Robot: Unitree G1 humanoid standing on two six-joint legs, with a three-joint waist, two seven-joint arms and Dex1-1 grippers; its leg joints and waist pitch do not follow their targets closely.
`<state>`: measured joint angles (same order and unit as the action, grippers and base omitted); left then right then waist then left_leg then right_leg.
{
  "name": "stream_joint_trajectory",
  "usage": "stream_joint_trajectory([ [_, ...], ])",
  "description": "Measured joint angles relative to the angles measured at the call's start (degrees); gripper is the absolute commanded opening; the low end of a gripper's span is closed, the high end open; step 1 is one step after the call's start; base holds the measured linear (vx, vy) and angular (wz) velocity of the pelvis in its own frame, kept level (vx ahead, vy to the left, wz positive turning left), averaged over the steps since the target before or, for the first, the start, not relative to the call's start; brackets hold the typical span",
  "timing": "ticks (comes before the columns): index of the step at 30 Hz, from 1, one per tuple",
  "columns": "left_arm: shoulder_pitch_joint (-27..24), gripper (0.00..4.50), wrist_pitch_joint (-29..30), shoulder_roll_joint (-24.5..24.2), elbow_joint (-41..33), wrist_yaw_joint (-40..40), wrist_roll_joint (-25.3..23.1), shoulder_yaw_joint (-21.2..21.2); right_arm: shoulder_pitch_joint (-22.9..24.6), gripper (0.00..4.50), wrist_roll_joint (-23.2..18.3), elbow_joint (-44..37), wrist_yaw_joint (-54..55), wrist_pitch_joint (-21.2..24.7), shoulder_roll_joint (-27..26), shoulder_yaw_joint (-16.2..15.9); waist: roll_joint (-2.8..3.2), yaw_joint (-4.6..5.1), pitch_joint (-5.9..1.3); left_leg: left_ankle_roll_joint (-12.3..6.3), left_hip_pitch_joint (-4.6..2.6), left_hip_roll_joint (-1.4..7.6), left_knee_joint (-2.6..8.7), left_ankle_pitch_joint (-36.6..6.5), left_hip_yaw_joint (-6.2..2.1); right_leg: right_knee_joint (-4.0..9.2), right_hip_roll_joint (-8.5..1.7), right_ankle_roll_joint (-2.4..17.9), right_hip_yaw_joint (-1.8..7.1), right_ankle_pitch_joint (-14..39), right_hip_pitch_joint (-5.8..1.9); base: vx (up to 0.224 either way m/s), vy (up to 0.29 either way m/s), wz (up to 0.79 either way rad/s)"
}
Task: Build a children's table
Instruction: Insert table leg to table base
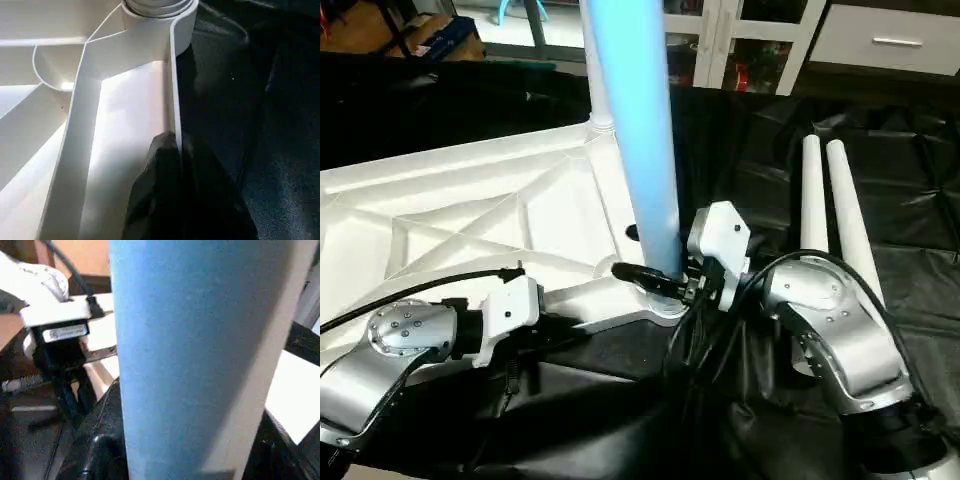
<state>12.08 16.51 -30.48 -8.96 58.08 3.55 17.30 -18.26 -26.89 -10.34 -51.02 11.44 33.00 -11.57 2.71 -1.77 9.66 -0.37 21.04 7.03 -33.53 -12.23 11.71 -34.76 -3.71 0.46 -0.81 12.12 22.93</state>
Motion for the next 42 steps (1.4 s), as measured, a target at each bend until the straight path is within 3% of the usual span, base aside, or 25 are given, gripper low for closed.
stream_joint_trajectory([
  [15,-0.11,0.00,0.01,0.08,0.06,0.09,-0.25,0.02,1.11,1.78,-4.59,5.21,1.90,3.42,-6.09,5.78,-0.13,0.04,-0.12,0.05,-0.07,0.00,0.28,0.01,0.00,0.31,0.03,0.01,0.02,-0.01,-0.10,0.000,0.000,0.00],
  [26,-0.47,0.00,0.06,0.32,-0.35,0.02,-0.74,0.19,5.83,1.78,-7.22,4.15,3.85,2.99,-8.21,10.09,-0.06,-0.17,-0.16,0.08,-0.05,0.00,0.61,0.03,0.04,0.73,0.05,0.02,0.01,-0.01,-0.20,0.000,0.000,0.00],
  [33,-0.55,0.00,0.05,0.50,-0.56,0.21,-0.76,0.52,10.55,1.78,-6.60,0.17,5.19,1.21,-8.48,11.19,0.01,-0.47,-0.19,0.13,-0.05,0.00,0.91,0.06,0.06,1.00,0.05,-0.07,0.05,0.06,-0.26,0.000,0.000,0.00],
  [42,-0.91,0.00,0.11,0.50,-0.74,0.46,-0.55,0.56,13.11,1.78,-1.49,-3.93,5.23,-1.72,-6.94,9.37,0.09,-0.50,-0.26,0.12,-0.07,0.00,1.21,0.07,0.06,1.35,0.05,-0.12,0.05,0.14,-0.42,0.000,0.000,0.00],
])
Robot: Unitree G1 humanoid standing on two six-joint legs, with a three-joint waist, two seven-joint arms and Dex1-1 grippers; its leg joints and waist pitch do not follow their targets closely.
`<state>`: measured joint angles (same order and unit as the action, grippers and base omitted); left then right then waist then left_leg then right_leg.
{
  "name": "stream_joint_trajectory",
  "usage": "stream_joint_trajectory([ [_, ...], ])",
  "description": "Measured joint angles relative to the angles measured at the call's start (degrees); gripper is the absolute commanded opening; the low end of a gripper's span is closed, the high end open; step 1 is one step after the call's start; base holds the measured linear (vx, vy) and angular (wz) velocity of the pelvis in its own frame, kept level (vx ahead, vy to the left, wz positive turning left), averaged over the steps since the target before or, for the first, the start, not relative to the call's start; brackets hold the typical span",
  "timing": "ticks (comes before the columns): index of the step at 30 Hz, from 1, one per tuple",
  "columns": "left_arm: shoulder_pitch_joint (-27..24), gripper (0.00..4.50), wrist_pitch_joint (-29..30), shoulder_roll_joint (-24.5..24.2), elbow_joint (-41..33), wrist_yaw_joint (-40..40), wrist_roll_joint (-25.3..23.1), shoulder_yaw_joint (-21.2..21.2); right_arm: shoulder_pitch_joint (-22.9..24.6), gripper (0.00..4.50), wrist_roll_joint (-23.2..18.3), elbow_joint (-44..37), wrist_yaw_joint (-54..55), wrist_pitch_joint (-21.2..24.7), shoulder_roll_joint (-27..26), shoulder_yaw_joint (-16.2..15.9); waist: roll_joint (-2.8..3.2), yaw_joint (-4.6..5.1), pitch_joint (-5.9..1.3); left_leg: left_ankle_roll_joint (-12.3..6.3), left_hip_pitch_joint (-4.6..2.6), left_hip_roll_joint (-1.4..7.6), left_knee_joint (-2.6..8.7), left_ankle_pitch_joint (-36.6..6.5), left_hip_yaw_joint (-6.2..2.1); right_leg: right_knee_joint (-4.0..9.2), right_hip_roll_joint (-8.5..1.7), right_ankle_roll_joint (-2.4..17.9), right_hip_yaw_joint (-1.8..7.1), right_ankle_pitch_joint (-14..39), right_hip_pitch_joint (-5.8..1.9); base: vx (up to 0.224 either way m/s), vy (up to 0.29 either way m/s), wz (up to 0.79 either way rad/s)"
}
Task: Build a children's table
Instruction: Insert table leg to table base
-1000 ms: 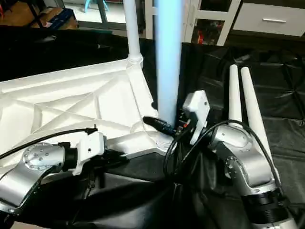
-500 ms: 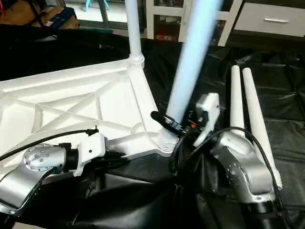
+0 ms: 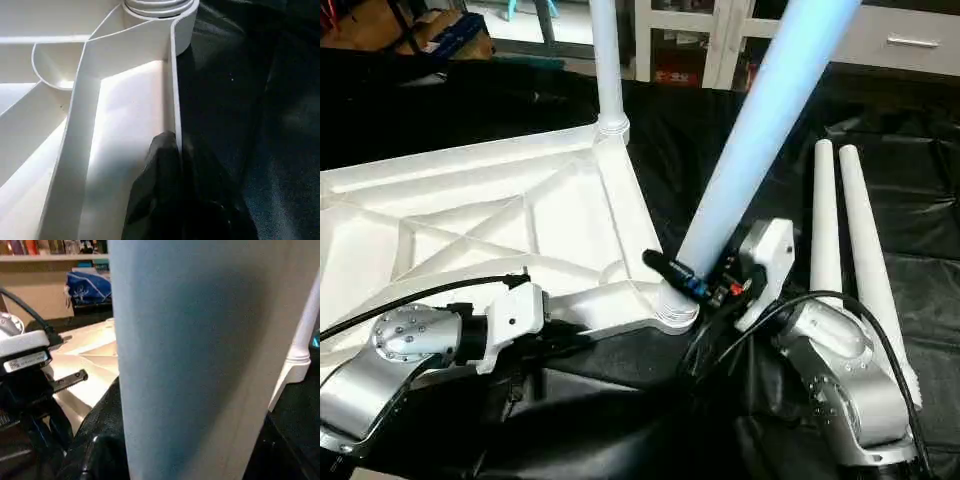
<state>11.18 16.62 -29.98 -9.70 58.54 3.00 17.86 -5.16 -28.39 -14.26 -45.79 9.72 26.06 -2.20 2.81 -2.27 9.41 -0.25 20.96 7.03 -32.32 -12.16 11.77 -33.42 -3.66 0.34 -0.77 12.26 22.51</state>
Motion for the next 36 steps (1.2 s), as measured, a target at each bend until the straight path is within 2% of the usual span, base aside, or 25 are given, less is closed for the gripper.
stream_joint_trajectory([
  [4,-0.01,0.00,0.06,0.03,0.09,0.02,0.01,0.11,0.48,1.78,2.11,-1.23,-0.02,-0.57,0.76,-0.95,-0.03,0.05,0.02,0.01,-0.30,0.00,0.23,-0.01,0.00,0.31,0.00,-0.01,-0.03,0.00,-0.35,0.000,0.000,0.00],
  [9,-0.11,0.00,0.06,-0.08,0.50,0.15,0.02,0.18,0.92,1.78,2.22,-1.72,-0.31,-0.60,1.94,-1.51,-0.10,0.01,0.02,0.22,-0.83,-0.01,0.56,-0.13,0.00,0.41,0.00,0.02,0.01,0.29,-0.79,0.000,0.000,0.00],
  [19,0.09,0.00,-0.02,-0.03,0.93,0.54,0.11,0.50,-0.23,1.78,4.76,-2.90,-1.44,-0.62,4.09,-3.48,-0.09,0.15,-0.06,0.29,-1.00,0.00,0.67,-0.16,-0.01,0.42,0.01,-0.02,0.03,0.40,-1.04,0.000,0.000,0.00],
  [26,0.45,0.00,-0.06,0.20,1.14,0.46,0.04,0.51,-2.83,1.78,13.35,-2.14,-2.37,-5.45,5.35,-8.48,-0.17,0.32,-0.05,0.48,-1.02,0.00,0.67,-0.09,-0.03,0.41,0.01,-0.05,0.06,0.42,-1.07,0.000,0.000,0.00],
  [33,0.70,0.00,-0.12,0.18,1.12,0.13,-0.04,0.63,-3.08,1.78,13.14,-2.17,-3.29,-5.59,6.65,-8.76,-0.22,0.31,-0.04,0.51,-1.02,0.00,0.67,-0.07,-0.03,0.43,0.01,-0.09,0.10,0.45,-0.99,0.000,0.000,0.00],
  [36,0.62,0.00,-0.16,0.11,1.12,0.24,0.00,0.64,-2.24,1.78,11.42,-2.24,-3.48,-5.12,5.92,-7.42,-0.20,0.20,-0.05,0.50,-0.91,0.00,0.70,-0.06,-0.03,0.43,0.01,-0.12,0.10,0.47,-1.10,0.000,0.000,0.00],
])
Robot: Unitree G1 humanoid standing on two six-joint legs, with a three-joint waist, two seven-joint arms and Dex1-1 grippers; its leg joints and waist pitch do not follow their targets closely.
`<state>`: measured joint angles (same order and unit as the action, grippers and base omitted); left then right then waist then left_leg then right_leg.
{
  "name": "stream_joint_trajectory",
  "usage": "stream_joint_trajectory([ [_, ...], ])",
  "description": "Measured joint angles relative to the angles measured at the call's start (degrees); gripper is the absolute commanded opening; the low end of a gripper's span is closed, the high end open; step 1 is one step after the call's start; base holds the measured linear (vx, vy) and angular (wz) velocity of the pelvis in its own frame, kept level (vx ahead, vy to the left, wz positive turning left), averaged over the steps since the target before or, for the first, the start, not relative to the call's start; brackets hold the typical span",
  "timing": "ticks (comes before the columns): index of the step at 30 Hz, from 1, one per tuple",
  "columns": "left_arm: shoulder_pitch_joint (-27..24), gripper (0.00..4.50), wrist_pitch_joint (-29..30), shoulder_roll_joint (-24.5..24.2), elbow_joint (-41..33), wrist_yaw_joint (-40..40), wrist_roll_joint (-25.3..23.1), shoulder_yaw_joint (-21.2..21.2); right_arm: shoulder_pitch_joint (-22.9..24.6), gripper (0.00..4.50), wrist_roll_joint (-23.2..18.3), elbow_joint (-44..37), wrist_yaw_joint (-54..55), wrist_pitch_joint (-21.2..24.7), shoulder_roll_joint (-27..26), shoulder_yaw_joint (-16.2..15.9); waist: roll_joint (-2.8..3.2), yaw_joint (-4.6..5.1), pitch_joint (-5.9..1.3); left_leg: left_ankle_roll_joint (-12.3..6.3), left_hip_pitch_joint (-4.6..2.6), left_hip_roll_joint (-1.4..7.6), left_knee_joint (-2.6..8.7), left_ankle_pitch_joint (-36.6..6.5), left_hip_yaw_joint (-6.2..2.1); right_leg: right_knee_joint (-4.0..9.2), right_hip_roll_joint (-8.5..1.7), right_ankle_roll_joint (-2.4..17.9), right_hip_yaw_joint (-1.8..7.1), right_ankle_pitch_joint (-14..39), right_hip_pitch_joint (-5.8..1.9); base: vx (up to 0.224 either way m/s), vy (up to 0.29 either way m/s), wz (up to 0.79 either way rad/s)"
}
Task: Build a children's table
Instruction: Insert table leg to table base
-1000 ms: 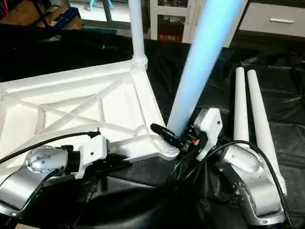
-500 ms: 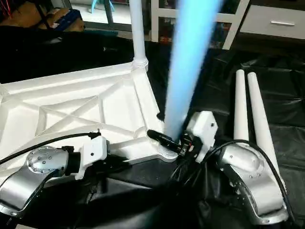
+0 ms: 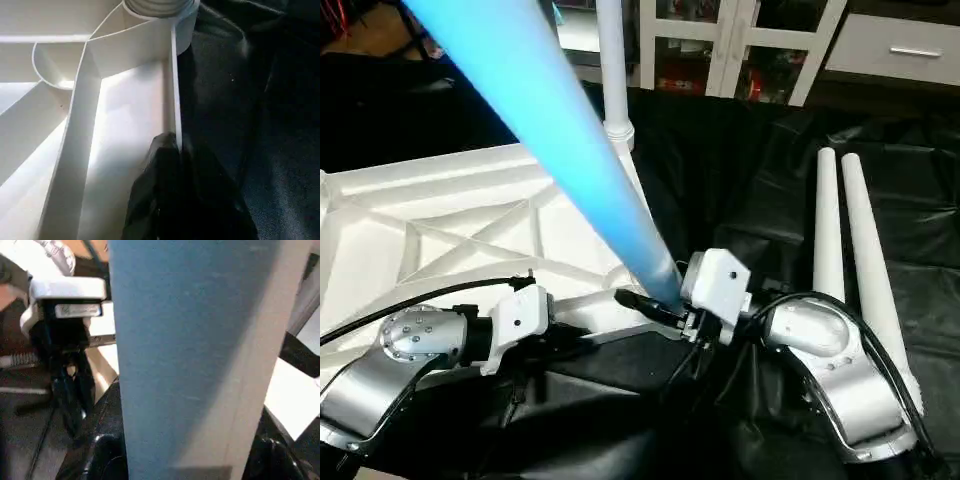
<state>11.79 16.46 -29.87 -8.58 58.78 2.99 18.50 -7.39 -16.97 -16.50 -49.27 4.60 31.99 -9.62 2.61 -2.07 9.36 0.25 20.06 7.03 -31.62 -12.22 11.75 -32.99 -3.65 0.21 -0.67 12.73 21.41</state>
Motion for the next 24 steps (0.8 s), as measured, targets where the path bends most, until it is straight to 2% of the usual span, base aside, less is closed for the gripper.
stream_joint_trajectory([
  [3,-0.01,0.00,-0.01,-0.15,0.04,0.17,0.02,-0.01,0.46,1.78,-3.41,0.42,0.04,2.15,-1.77,1.97,0.04,-0.06,-0.02,-0.02,0.02,0.00,0.05,0.01,0.00,-0.01,0.00,0.00,-0.01,0.02,0.01,0.000,0.000,0.00],
  [5,-0.01,0.00,-0.11,-0.18,0.07,0.33,0.07,-0.03,0.84,1.78,-7.84,1.61,0.66,5.12,-4.50,4.69,0.07,-0.09,-0.01,-0.03,0.04,0.01,0.10,0.02,0.00,-0.01,0.00,0.03,-0.01,0.05,0.03,0.000,0.000,0.00],
  [7,-0.02,0.00,-0.24,-0.14,0.00,0.43,0.09,0.11,0.87,1.78,-10.49,2.22,1.34,7.21,-5.55,6.07,0.19,-0.26,-0.02,-0.07,0.08,0.01,0.11,0.04,0.00,-0.01,0.00,0.04,-0.01,0.13,0.04,0.000,0.000,0.00],
  [10,0.08,0.00,-0.41,-0.12,-0.18,0.45,0.06,0.40,1.11,1.78,-12.75,2.63,1.27,8.92,-5.88,7.02,0.20,-0.47,-0.06,-0.18,0.08,0.02,0.11,0.11,0.00,-0.02,-0.01,0.07,-0.01,0.25,0.00,0.000,0.000,0.00],
  [16,0.12,0.00,-0.42,0.00,-0.17,0.44,-0.07,0.68,1.36,1.78,-12.73,2.69,0.54,9.04,-4.65,7.12,0.05,-0.60,-0.15,-0.18,0.06,0.02,0.11,0.11,0.00,-0.03,-0.01,0.07,-0.01,0.30,-0.09,0.000,0.000,0.00],
  [20,0.02,0.00,-0.31,0.01,-0.15,0.45,-0.27,1.22,2.40,1.78,-12.66,2.34,0.50,9.04,-4.26,7.15,-0.20,-0.81,-0.69,-0.19,-0.05,0.02,0.23,0.10,-0.03,-0.02,-0.02,0.09,0.00,0.54,-0.26,0.000,0.000,0.00],
  [24,0.04,0.00,-0.31,0.04,-0.06,0.42,-0.35,1.37,2.97,1.78,-12.20,2.41,1.07,8.88,-5.67,7.72,-0.22,-0.83,-0.88,-0.15,-0.08,0.03,0.27,0.08,-0.13,-0.02,0.00,0.11,-0.02,0.63,-0.35,0.000,0.000,0.00],
])
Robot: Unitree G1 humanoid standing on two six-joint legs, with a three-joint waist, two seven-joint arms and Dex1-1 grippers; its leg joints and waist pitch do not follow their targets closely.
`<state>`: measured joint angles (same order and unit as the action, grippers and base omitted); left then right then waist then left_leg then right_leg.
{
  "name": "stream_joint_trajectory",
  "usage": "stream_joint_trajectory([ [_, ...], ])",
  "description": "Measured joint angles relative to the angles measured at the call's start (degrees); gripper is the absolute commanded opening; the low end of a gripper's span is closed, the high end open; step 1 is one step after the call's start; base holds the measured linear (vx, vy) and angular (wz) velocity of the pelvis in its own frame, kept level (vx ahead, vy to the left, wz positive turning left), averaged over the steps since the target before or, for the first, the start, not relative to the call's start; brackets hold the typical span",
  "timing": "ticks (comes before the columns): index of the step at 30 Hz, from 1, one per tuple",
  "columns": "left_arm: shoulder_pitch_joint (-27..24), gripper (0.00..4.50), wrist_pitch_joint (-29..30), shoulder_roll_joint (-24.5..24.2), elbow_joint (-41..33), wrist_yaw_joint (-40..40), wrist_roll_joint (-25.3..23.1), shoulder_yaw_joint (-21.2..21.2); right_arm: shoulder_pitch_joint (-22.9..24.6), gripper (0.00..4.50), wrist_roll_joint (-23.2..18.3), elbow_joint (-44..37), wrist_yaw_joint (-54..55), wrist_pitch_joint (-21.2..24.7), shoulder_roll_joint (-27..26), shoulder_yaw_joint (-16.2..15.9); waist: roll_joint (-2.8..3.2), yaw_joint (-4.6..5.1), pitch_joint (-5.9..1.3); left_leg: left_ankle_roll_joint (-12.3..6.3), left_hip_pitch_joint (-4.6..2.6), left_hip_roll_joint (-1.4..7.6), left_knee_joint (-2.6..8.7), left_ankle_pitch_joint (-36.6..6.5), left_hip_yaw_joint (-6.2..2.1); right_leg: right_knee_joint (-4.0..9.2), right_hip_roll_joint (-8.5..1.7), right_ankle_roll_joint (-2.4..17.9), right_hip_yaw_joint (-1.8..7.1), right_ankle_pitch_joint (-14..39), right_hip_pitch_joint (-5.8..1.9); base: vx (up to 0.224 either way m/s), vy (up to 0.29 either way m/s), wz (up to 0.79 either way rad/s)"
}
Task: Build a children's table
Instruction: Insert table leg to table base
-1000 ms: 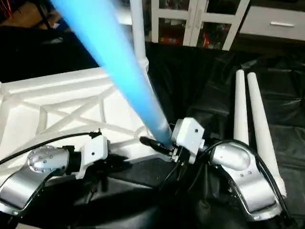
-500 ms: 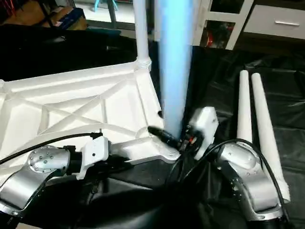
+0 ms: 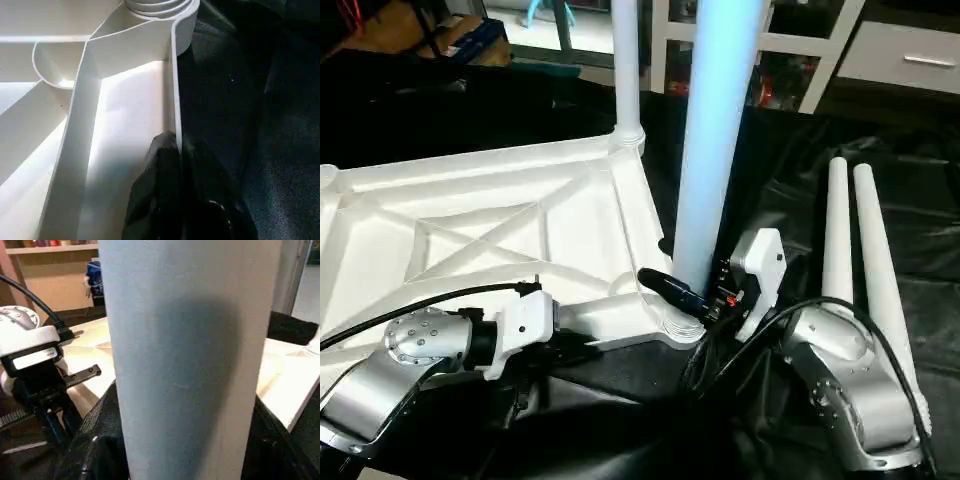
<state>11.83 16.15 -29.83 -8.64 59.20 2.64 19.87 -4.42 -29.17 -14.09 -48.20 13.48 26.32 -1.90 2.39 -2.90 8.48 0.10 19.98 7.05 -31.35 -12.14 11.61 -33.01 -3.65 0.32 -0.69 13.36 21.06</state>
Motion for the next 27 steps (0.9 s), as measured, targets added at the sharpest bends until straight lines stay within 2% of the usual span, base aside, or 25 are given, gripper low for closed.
stream_joint_trajectory([
  [9,0.40,0.00,0.54,0.94,0.99,-0.42,-0.04,-0.37,0.11,1.78,2.91,1.95,3.47,-3.95,-3.88,-0.44,-0.02,0.82,-0.05,0.25,-0.12,0.00,0.00,-0.05,-0.02,-0.01,-0.01,-0.02,0.03,0.01,0.05,0.000,0.000,0.00],
  [12,1.77,0.00,1.80,2.42,2.04,-1.55,-0.62,-0.27,-1.15,1.78,4.37,4.77,10.26,-5.21,-8.98,0.38,-0.05,0.96,0.03,0.32,-0.08,0.00,0.00,-0.01,-0.02,0.02,-0.02,-0.21,0.06,0.13,0.15,0.000,0.000,0.00],
  [15,2.34,0.00,3.39,3.56,2.31,-2.99,-1.24,-0.18,-2.23,1.78,5.28,5.91,13.49,-5.92,-9.67,0.60,-0.06,1.17,0.08,0.32,0.01,-0.03,-0.01,0.00,0.04,0.14,-0.06,-0.42,0.15,0.26,0.21,0.000,0.000,0.00],
  [19,5.45,0.00,9.89,8.54,3.53,-7.75,-2.18,-0.24,-8.28,1.78,9.60,12.74,22.52,-7.65,-14.31,1.61,-0.17,1.71,0.10,0.33,0.08,-0.05,-0.03,0.01,0.05,0.35,-0.13,-0.42,0.15,0.26,0.37,0.000,0.000,0.00],
  [22,7.36,0.00,12.39,11.12,4.97,-11.02,-2.96,-0.13,-12.39,1.78,12.29,17.81,26.97,-9.48,-15.96,1.69,-0.31,2.13,0.10,0.32,0.06,-0.07,-0.02,0.01,0.05,0.36,-0.17,-0.43,0.13,0.26,0.40,0.000,0.000,0.00],
  [25,10.20,0.00,14.48,15.14,7.52,-14.87,-4.99,0.11,-16.32,1.78,17.05,23.28,31.17,-13.14,-16.63,1.33,-0.47,2.15,0.20,0.31,0.14,-0.07,-0.03,0.02,0.06,0.36,-0.18,-0.43,0.13,0.26,0.43,0.000,0.000,0.00],
  [27,11.63,0.00,15.54,17.35,9.53,-17.02,-5.30,0.14,-17.49,1.78,18.57,25.48,33.07,-15.32,-17.14,1.40,-0.52,1.95,0.23,0.30,0.15,-0.08,-0.03,0.03,0.12,0.36,-0.22,-0.41,0.14,0.25,0.38,0.000,0.000,0.00],
])
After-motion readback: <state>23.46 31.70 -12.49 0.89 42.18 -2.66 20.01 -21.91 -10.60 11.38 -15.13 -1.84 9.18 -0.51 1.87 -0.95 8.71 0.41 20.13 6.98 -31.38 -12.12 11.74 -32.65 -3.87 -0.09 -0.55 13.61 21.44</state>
